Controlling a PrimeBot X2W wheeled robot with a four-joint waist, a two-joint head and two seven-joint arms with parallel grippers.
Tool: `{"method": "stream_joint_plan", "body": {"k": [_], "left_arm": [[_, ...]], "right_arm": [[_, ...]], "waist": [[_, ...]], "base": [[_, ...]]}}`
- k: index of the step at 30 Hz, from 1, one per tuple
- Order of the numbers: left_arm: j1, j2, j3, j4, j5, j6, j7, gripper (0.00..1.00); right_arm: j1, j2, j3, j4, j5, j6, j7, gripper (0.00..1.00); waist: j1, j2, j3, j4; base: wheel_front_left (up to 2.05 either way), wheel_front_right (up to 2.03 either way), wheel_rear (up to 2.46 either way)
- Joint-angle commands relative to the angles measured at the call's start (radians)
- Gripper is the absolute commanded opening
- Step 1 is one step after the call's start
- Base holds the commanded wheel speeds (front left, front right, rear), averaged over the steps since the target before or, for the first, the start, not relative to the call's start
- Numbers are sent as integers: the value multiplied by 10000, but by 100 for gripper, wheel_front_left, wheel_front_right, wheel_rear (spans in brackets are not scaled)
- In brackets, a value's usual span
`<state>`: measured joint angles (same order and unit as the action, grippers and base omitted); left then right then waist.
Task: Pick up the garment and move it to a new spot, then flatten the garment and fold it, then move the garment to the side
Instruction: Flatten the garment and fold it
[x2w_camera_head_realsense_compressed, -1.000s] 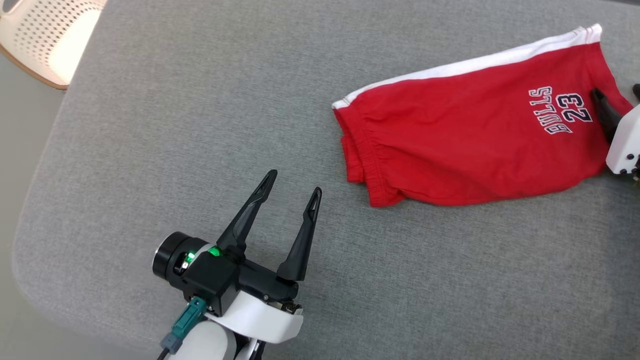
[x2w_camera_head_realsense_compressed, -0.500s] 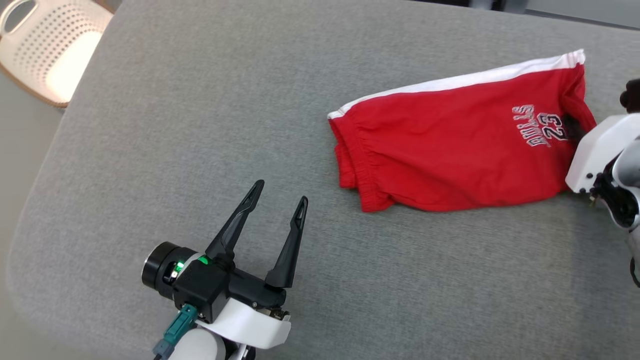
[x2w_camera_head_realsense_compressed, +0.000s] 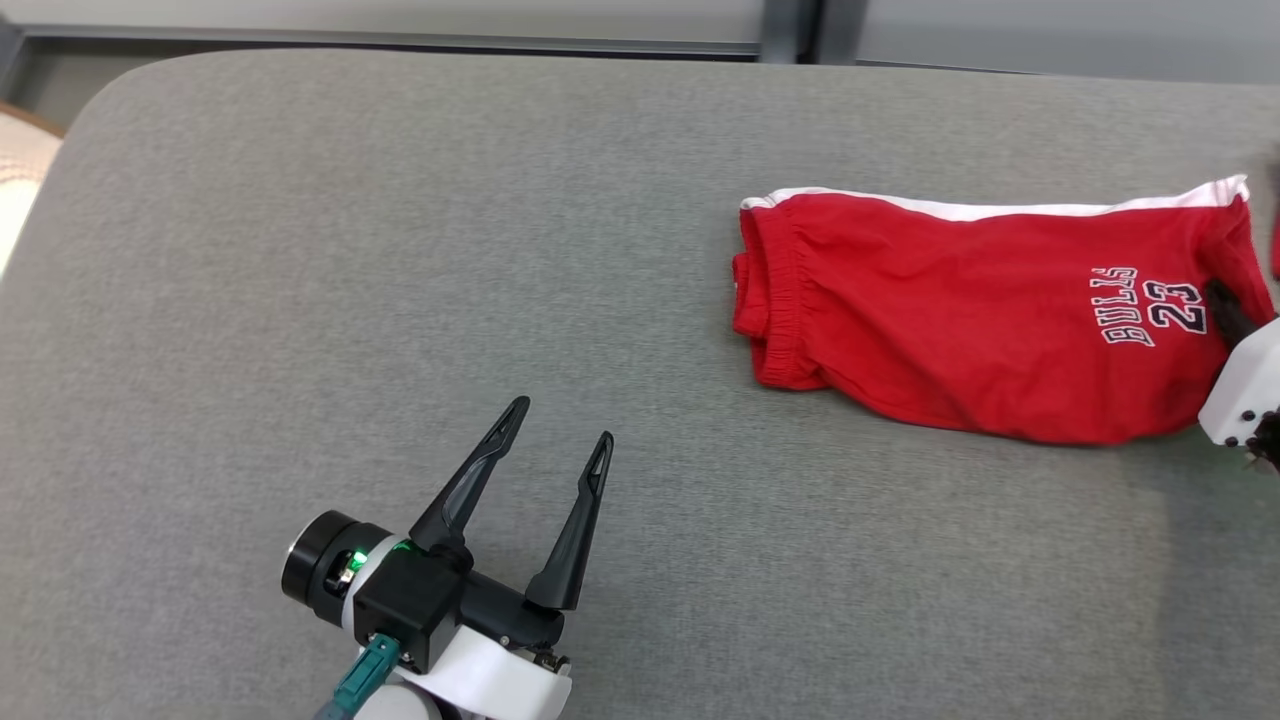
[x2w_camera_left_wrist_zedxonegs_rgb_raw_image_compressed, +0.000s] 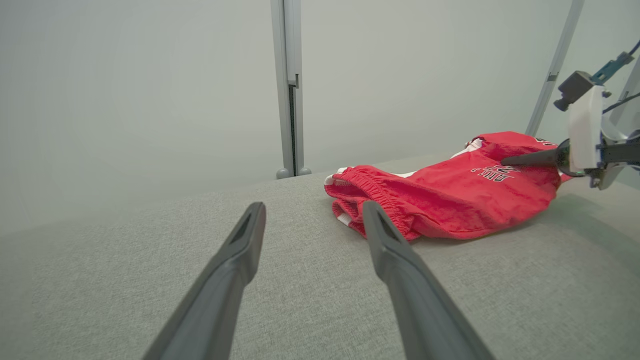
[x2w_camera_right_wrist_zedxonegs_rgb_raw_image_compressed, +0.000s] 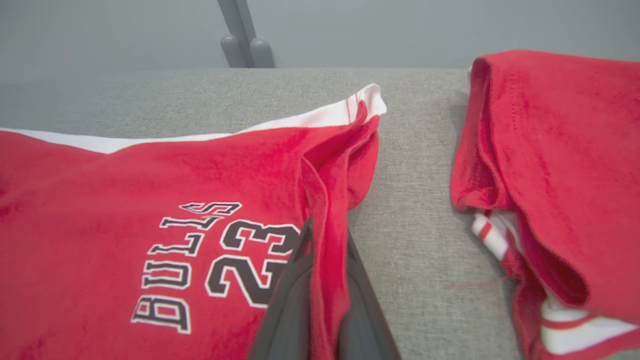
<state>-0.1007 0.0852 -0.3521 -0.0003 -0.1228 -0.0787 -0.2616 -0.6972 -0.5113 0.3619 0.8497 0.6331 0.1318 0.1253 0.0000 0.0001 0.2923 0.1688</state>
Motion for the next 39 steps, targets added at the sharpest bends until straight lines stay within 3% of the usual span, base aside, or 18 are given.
{"method": "stream_joint_plan", "body": {"k": [1,10,25,37,38,39], "left_arm": [[93,76,3,5,64,-47,-39,100],[93,71,5,230,164,-145,-39,100],[296,-91,-249,883,22,-153,-39,100],[6,-175,-484,1422,-131,-220,-39,100],[-19,-183,-498,1442,-144,-220,-39,100],[-32,-188,-515,1478,-161,-226,-39,100]], "right_arm": [[-23,-44,-65,-74,-74,-23,-62,0],[-665,500,-7,-616,-974,-20,-110,0],[-331,2400,365,-2356,-1679,-14,1064,0],[-192,3713,514,-2258,-1963,-14,1438,0],[-197,3803,503,-2191,-1987,-14,1412,2],[-207,3899,517,-2133,-1995,-14,1378,27]], "waist": [[0,-1,-93,-276],[0,-1,-313,-476],[0,-1,-787,46],[0,-1,-682,454],[0,-1,-670,486],[0,-1,-660,513]], "base": [[0,0,0],[0,0,0],[0,0,0],[0,0,0],[0,0,0],[0,0,0]]}}
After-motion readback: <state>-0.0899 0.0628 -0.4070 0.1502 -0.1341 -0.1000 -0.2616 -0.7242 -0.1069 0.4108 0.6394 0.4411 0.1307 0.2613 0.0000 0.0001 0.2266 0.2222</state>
